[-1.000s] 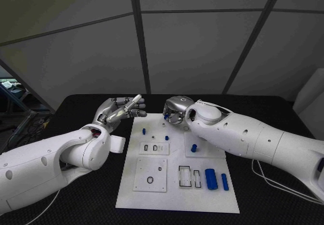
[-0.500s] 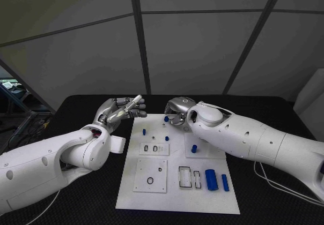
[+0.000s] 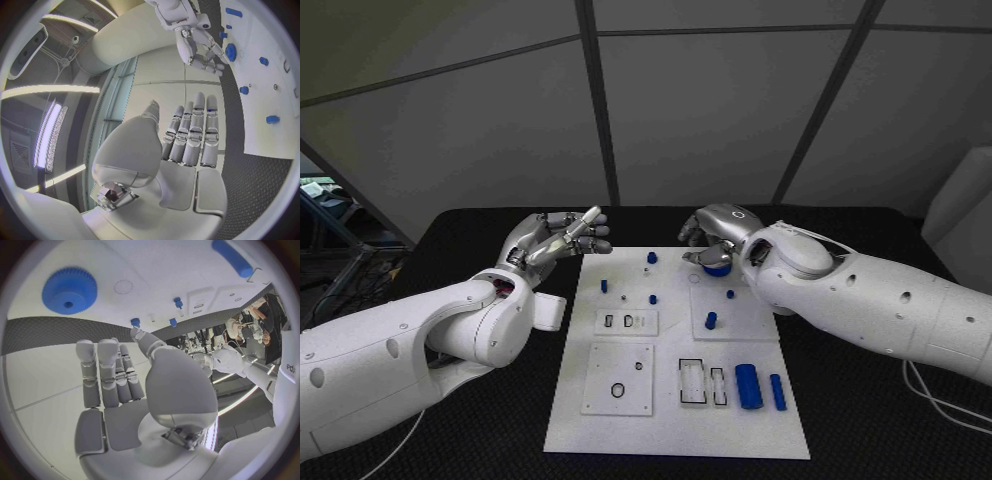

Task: Assemble the parts on the task board

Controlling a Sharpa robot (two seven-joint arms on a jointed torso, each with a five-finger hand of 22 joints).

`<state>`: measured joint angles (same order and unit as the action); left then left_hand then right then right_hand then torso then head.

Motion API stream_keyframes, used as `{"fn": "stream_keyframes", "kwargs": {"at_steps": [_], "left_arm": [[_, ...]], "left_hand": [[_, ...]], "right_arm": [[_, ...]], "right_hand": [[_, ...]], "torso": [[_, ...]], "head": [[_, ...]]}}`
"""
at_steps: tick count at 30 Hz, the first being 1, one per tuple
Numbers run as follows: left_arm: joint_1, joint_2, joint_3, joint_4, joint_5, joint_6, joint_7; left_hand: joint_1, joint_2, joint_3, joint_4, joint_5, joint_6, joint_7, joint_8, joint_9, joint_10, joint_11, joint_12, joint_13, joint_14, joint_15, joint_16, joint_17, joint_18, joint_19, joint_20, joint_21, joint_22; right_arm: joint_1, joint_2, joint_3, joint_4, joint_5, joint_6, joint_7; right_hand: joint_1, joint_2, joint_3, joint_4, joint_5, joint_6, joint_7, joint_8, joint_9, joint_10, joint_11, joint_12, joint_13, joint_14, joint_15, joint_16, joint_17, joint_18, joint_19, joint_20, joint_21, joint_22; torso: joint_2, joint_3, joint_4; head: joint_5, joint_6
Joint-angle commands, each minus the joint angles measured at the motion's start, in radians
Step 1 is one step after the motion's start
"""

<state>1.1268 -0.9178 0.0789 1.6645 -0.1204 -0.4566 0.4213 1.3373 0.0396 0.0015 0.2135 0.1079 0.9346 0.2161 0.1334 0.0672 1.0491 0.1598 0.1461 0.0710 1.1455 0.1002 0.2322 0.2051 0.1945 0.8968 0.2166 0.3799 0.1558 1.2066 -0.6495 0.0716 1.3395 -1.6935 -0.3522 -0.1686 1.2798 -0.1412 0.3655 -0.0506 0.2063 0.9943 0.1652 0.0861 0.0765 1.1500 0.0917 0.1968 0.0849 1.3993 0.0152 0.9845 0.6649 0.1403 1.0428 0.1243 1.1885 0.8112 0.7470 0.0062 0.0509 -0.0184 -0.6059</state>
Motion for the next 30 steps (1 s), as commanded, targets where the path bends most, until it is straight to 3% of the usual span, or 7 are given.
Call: {"fn": "stream_keyframes", "kwargs": {"at_steps": [1,3,5,7,9,19,30], "left_arm": [[0.002,-0.001,0.001,0.003,-0.007,0.017,0.009],[0.002,-0.001,0.001,0.002,-0.007,0.018,0.009],[0.002,-0.002,0.001,0.002,-0.007,0.018,0.009],[0.001,-0.002,0.001,0.0,-0.007,0.019,0.008],[0.001,-0.002,0.0,-0.001,-0.007,0.019,0.008],[0.001,0.004,0.0,-0.009,-0.007,0.019,0.006],[0.001,0.006,0.0,-0.013,-0.007,0.018,0.007]], "left_hand": [[0.009,0.002,-0.003,-0.004,0.0,0.005,0.005,-0.004,-0.001,0.003,0.002,-0.005,-0.001,0.003,0.005,-0.003,0.002,-0.011,0.008,0.002,0.001,-0.001],[0.009,0.002,-0.003,-0.004,0.0,0.005,0.005,-0.004,-0.001,0.003,0.002,-0.005,-0.001,0.003,0.005,-0.003,0.002,-0.011,0.008,0.002,0.001,-0.001],[0.009,0.002,-0.003,-0.004,0.0,0.006,0.005,-0.005,-0.001,0.004,0.001,-0.005,-0.001,0.003,0.005,-0.004,0.002,-0.011,0.008,0.002,0.0,-0.001],[0.009,0.002,-0.003,-0.004,0.0,0.006,0.005,-0.005,-0.001,0.004,0.001,-0.005,-0.001,0.003,0.005,-0.004,0.002,-0.011,0.008,0.002,0.0,-0.001],[0.009,0.002,-0.003,-0.004,0.0,0.006,0.005,-0.005,-0.001,0.004,0.001,-0.005,-0.001,0.003,0.005,-0.004,0.002,-0.011,0.008,0.002,0.0,-0.001],[0.01,0.002,-0.003,-0.005,0.0,0.007,0.004,-0.005,0.0,0.005,0.001,-0.005,-0.001,0.003,0.005,-0.005,0.003,-0.011,0.008,0.002,0.0,-0.002],[0.01,0.002,-0.003,-0.005,0.0,0.007,0.004,-0.005,0.0,0.005,0.001,-0.005,-0.001,0.002,0.005,-0.006,0.003,-0.011,0.007,0.002,0.0,-0.002]], "right_arm": [[0.002,-0.051,0.0,0.045,0.149,-0.033,-0.026],[0.002,-0.092,0.001,0.065,0.223,-0.006,-0.04],[0.002,-0.12,0.001,0.069,0.276,0.022,-0.047],[0.002,-0.14,0.001,0.064,0.315,0.05,-0.051],[0.002,-0.151,0.0,0.056,0.338,0.072,-0.056],[0.001,-0.13,0.0,0.011,0.37,0.146,-0.089],[0.001,-0.088,0.001,-0.029,0.355,0.176,-0.102]], "right_hand": [[-0.015,-0.017,-0.016,0.017,0.003,0.016,-0.013,0.009,0.001,0.133,-0.026,0.074,0.034,0.017,-0.022,0.027,0.036,0.005,0.038,-0.01,0.018,0.038],[-0.029,-0.043,-0.064,0.036,0.028,0.025,-0.039,0.017,0.002,0.242,-0.057,0.183,0.109,0.065,-0.053,0.133,0.181,-0.013,0.111,-0.039,0.067,0.124],[-0.027,-0.052,-0.11,0.051,0.033,0.005,-0.045,0.013,-0.002,0.314,-0.062,0.508,0.447,0.101,-0.058,0.255,0.36,-0.029,0.165,-0.053,0.105,0.192],[0.019,-0.017,-0.189,0.084,0.05,-0.026,-0.046,0.025,-0.001,0.283,-0.057,0.87,0.835,0.115,-0.061,0.35,0.487,-0.048,0.211,-0.041,0.139,0.25],[0.031,-0.009,-0.254,0.126,0.044,-0.06,-0.027,0.035,-0.003,0.26,-0.044,1.031,1.017,0.118,-0.043,0.404,0.569,-0.043,0.235,-0.048,0.16,0.292],[0.084,-0.015,-0.334,0.243,0.043,-0.147,0.001,0.056,-0.006,0.347,-0.015,1.265,1.329,0.157,-0.013,0.551,0.828,-0.08,0.343,-0.013,0.255,0.472],[0.108,0.003,-0.331,0.257,0.053,-0.137,0.0,0.078,-0.003,0.367,-0.013,1.3,1.379,0.166,-0.009,0.574,0.878,-0.086,0.36,-0.008,0.272,0.504]], "torso": [[-0.002,0.0047,-0.01],[-0.002,0.0058,-0.0118],[-0.003,0.0068,-0.0139],[-0.003,0.0069,-0.0146],[-0.002,0.0063,-0.0131],[0.001,0.0033,-0.0073],[0.0,0.0035,-0.0081]], "head": [[-0.003,0.002],[-0.003,0.003],[-0.002,0.004],[-0.005,0.008],[-0.007,0.009],[-0.014,0.006],[-0.012,0.001]]}}
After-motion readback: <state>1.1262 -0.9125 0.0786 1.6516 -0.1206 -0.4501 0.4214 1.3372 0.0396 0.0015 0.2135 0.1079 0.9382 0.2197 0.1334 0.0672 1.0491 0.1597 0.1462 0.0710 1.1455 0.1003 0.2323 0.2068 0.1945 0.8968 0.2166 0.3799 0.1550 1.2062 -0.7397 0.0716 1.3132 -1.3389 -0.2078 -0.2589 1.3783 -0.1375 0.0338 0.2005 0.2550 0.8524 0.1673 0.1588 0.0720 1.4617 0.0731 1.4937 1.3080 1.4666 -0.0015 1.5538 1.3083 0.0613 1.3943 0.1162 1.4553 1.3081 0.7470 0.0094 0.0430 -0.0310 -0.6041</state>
